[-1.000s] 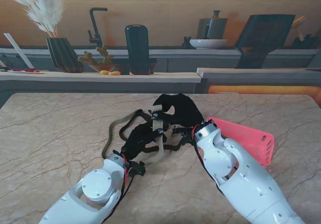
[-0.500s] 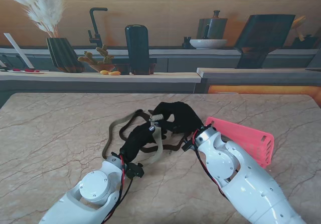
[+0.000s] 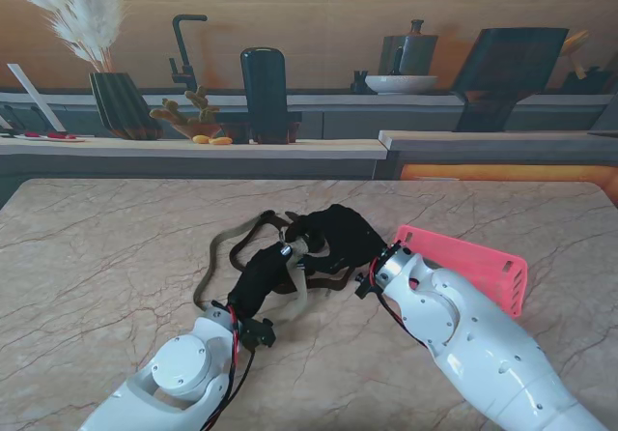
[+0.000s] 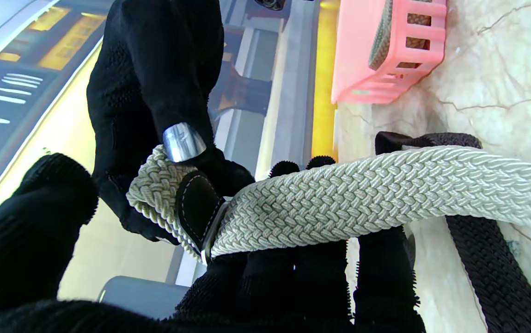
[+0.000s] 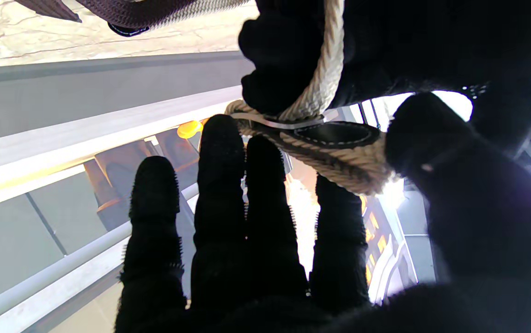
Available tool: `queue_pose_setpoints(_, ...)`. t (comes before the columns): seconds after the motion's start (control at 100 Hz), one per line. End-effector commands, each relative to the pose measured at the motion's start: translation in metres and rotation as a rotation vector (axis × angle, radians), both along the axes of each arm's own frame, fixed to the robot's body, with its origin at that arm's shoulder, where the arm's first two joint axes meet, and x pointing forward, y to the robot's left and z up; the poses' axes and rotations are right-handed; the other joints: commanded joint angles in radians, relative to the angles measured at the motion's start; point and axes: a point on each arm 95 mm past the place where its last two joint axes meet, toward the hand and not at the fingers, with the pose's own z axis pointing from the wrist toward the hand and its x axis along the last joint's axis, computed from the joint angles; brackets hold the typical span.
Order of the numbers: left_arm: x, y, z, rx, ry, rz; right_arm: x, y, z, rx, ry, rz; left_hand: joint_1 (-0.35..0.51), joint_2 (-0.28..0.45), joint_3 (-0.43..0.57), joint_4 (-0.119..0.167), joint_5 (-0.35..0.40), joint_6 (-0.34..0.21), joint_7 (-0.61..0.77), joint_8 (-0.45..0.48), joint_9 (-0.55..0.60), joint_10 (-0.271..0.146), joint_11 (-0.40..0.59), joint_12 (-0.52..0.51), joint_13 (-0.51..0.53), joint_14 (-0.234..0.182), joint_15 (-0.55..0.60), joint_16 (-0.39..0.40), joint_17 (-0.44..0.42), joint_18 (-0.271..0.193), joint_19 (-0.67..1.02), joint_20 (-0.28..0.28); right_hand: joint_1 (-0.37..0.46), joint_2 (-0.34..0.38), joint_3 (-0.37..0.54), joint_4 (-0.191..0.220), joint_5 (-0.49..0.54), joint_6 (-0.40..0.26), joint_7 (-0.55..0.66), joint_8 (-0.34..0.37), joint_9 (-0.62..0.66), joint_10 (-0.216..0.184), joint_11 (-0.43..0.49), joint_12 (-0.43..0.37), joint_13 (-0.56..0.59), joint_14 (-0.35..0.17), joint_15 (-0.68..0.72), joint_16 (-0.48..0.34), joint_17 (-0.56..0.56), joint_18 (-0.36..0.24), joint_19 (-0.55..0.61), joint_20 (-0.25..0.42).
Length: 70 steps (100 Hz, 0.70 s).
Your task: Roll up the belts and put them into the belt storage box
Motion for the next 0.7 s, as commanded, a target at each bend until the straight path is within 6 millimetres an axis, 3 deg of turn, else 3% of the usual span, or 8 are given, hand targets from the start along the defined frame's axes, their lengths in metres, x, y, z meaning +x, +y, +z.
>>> queue_pose_setpoints(0.0,0.0055,-0.0087,0.0284,-0.061,-0.062,-0.005,-0.0107,0.0027,-0.0267,-0.06,0.055,0.03,0.022,-0.024,0.002,-0.007,-0.098,-0.256,-0.082,0.015,0.023,-0.117,0.035,0.016,0.04,-0.05,0.029,0.016,0.02,-0.036,0.036,0.018,-0.036,-0.067,0.04,0.024,0.036,0.004,0.028,0.032,0.057,-0.007,0.107,0.038,-0.033,-0.024,-0.021,-0.014,-0.019,-0.02,-0.026,0.01)
queue_pose_setpoints(0.25,0.0028,-0.0082,0.0313,-0.092,-0.022,0.022,-0.0123,0.0052,-0.0323,-0.13,0.031,0.08,0.13,-0.021,0.035,0.029,-0.135,-0.262,-0.048,0.029,0.011,-0.148,0.066,0.039,0.053,-0.064,0.058,0.026,0.031,-0.051,0.052,0.022,-0.083,-0.11,0.081,0.01,-0.068,0.072,-0.035,0.042,-0.083,0.032,0.11,0.048,-0.081,-0.021,-0.036,-0.017,-0.04,-0.026,-0.049,0.013)
queue_pose_setpoints(0.38,0.0024,-0.0088,0.0324,-0.081,-0.012,0.045,-0.0139,0.0069,-0.0335,-0.141,0.007,0.092,0.233,0.0,0.033,0.042,-0.139,-0.265,-0.008,0.043,0.017,-0.16,0.091,0.056,0.074,-0.078,0.081,0.043,0.05,-0.064,0.081,0.031,-0.086,-0.105,0.085,0.009,-0.086,0.091,-0.045,0.043,-0.112,0.041,0.12,0.052,-0.088,-0.019,-0.034,-0.016,-0.041,-0.026,-0.054,0.014)
queue_pose_setpoints(0.5,0.0025,-0.009,0.0327,-0.066,-0.012,0.045,-0.0147,0.0081,-0.0328,-0.15,-0.012,0.102,0.388,-0.004,0.087,0.067,-0.14,-0.266,0.024,0.051,0.033,-0.171,0.115,0.068,0.108,-0.091,0.105,0.055,0.087,-0.074,0.105,0.036,-0.086,-0.086,0.076,0.009,-0.096,0.103,-0.056,0.042,-0.13,0.048,0.124,0.052,-0.095,-0.017,-0.032,-0.015,-0.045,-0.026,-0.057,0.016)
queue_pose_setpoints(0.51,0.0025,-0.009,0.0328,-0.065,-0.012,0.045,-0.0148,0.0082,-0.0327,-0.15,-0.014,0.102,0.416,-0.008,0.083,0.058,-0.141,-0.266,0.029,0.051,0.036,-0.172,0.114,0.085,0.112,-0.093,0.109,0.058,0.092,-0.076,0.109,0.035,-0.086,-0.083,0.074,0.009,-0.096,0.103,-0.057,0.042,-0.131,0.049,0.125,0.052,-0.096,-0.017,-0.032,-0.015,-0.045,-0.026,-0.058,0.016)
queue_pose_setpoints(0.56,0.0026,-0.0091,0.033,-0.057,-0.011,0.043,-0.0148,0.0082,-0.0321,-0.153,-0.021,0.104,0.524,-0.024,0.069,0.046,-0.144,-0.267,0.05,0.045,0.079,-0.176,0.045,0.168,0.128,-0.1,0.12,0.063,0.11,-0.083,0.121,0.03,-0.084,-0.068,0.064,0.011,-0.098,0.104,-0.06,0.043,-0.136,0.048,0.126,0.051,-0.098,-0.016,-0.03,-0.015,-0.045,-0.025,-0.059,0.017)
queue_pose_setpoints(0.61,0.0028,-0.0091,0.033,-0.051,-0.011,0.044,-0.0147,0.008,-0.0314,-0.154,-0.027,0.105,0.6,-0.008,0.067,0.055,-0.141,-0.268,0.065,0.041,0.119,-0.178,-0.021,0.217,0.139,-0.103,0.124,0.064,0.123,-0.093,0.123,0.023,-0.081,-0.056,0.054,0.012,-0.102,0.102,-0.063,0.044,-0.141,0.05,0.127,0.05,-0.099,-0.016,-0.028,-0.015,-0.047,-0.025,-0.059,0.018)
queue_pose_setpoints(0.69,0.0032,-0.0093,0.0332,-0.048,-0.003,0.055,-0.0161,0.0078,-0.0304,-0.153,-0.037,0.106,0.705,0.034,0.034,0.042,-0.134,-0.275,0.084,0.042,0.152,-0.177,-0.061,0.242,0.154,-0.095,0.118,0.098,0.13,-0.091,0.124,0.021,-0.075,-0.037,0.027,0.019,-0.11,0.091,-0.059,0.051,-0.15,0.049,0.133,0.049,-0.102,-0.016,-0.023,-0.013,-0.049,-0.026,-0.06,0.021)
